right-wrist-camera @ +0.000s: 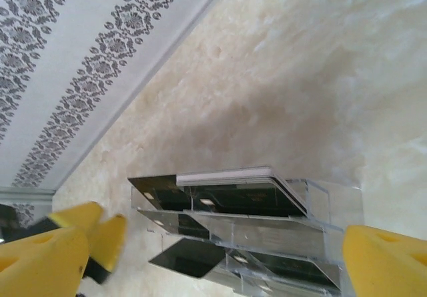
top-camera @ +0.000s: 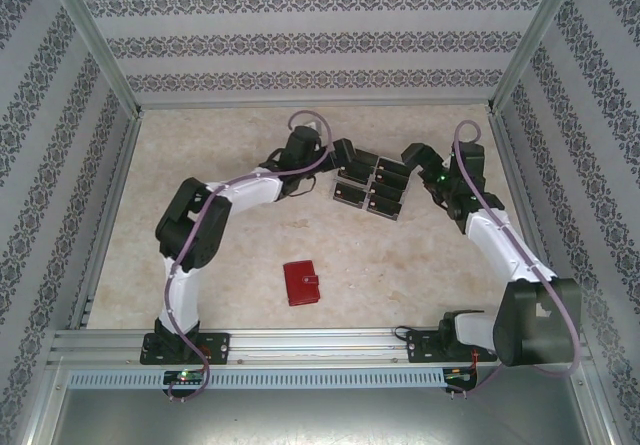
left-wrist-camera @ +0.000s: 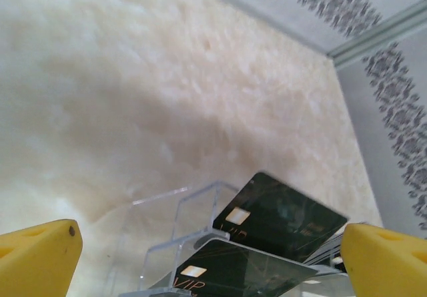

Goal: Put the credit cards into the card holder

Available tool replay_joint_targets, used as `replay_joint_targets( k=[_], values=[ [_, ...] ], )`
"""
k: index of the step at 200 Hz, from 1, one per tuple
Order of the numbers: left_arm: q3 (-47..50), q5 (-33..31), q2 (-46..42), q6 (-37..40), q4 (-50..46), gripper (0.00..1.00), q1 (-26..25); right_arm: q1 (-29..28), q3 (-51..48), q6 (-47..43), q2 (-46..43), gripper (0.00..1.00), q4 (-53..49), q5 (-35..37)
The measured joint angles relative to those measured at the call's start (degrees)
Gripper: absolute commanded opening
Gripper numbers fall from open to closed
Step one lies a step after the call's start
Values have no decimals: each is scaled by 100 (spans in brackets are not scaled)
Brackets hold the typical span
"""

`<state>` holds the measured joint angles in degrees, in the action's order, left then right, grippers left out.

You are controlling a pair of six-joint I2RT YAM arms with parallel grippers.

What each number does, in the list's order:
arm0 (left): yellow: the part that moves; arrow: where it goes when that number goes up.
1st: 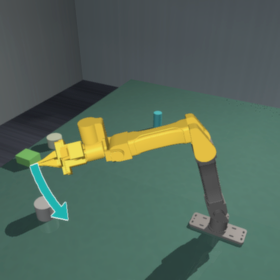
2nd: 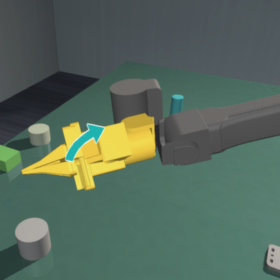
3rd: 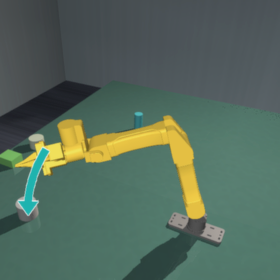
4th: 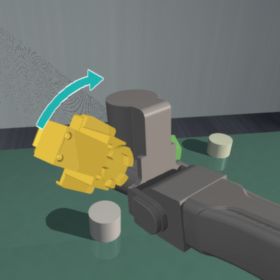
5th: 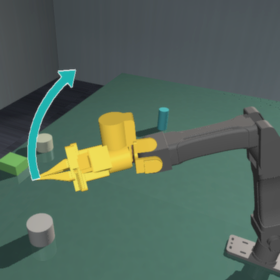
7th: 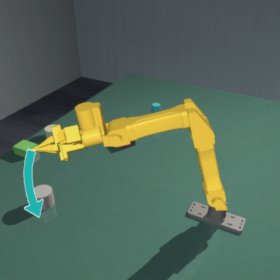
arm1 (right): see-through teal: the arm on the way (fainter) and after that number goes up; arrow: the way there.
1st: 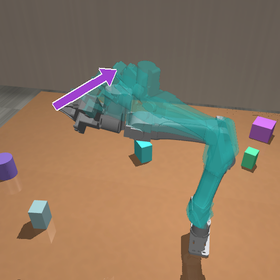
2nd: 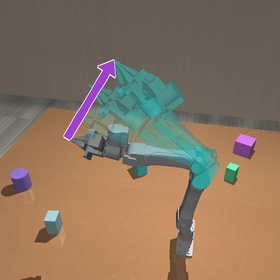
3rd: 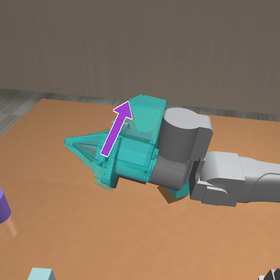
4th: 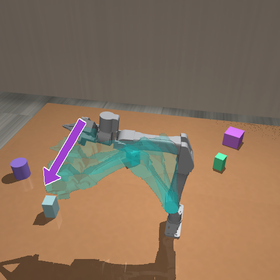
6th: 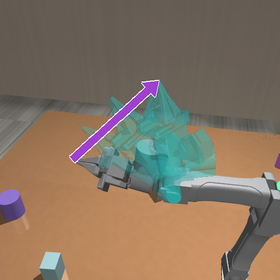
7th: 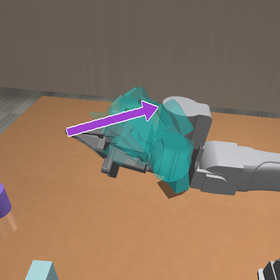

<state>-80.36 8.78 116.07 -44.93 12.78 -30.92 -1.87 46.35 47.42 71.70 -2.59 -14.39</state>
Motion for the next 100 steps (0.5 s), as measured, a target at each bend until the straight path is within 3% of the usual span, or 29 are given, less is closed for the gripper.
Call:
replay_joint_targets(
  k=[42,100],
  values=[
    [804,-7,-1156,166,-144,100,293,-413,66,-719,-560,98,-1128,96],
    [2179,2,-3224,509,-1720,100,319,-3134,372,-1147,-833,97,-2378,883]
  ],
)
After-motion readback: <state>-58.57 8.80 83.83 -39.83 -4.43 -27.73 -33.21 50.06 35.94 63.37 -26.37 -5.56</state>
